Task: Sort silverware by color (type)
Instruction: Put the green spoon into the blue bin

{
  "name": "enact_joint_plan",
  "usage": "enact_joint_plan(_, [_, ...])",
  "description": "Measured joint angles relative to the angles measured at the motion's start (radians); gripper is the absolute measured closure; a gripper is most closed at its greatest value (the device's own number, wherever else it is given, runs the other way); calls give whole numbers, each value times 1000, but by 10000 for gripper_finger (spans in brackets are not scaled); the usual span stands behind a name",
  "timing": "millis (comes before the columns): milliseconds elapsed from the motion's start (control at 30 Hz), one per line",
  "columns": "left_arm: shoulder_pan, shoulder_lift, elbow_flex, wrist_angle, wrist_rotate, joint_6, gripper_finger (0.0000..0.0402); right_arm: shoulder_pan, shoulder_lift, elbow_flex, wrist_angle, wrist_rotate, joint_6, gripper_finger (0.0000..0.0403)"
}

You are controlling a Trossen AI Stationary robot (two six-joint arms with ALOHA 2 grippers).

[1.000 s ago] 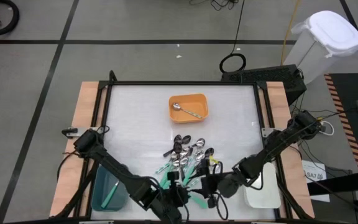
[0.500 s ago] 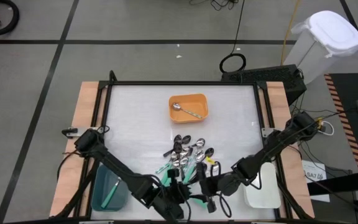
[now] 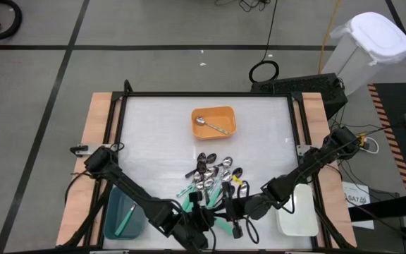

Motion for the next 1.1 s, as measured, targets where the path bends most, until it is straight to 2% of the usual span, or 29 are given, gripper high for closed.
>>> enact_joint_plan(167, [0,0,0,16,-13,-48,253,-5,-5,0,-17,8,-10,386])
enact_joint_plan(267, [-6,2,-1,8,-108,-48,214,-7,-26,2,-67,16,-18,395])
enact_joint_plan(400, [-11,0,-1,2,-190,-52,182,-1,-84,0,-226,24,-23,400])
enact_joint_plan(500, [-16,-11,0,-3,-209,-45,175,17,-133,0,-336,70,-3,400])
enact_joint_plan(633, [-24,-16,1,-46,-215,-58,173,36,-168,-6,-382,179,15,401])
enact_joint_plan(767, [-23,-22,1,-53,-249,-69,172,40,-210,-53,-383,187,17,401])
enact_joint_plan(967, [-23,-21,1,-54,-264,-69,172,32,-362,-200,-381,241,65,401])
enact_joint_plan(1100, [-20,-21,1,-48,-311,-60,172,31,-495,-351,-259,268,114,401])
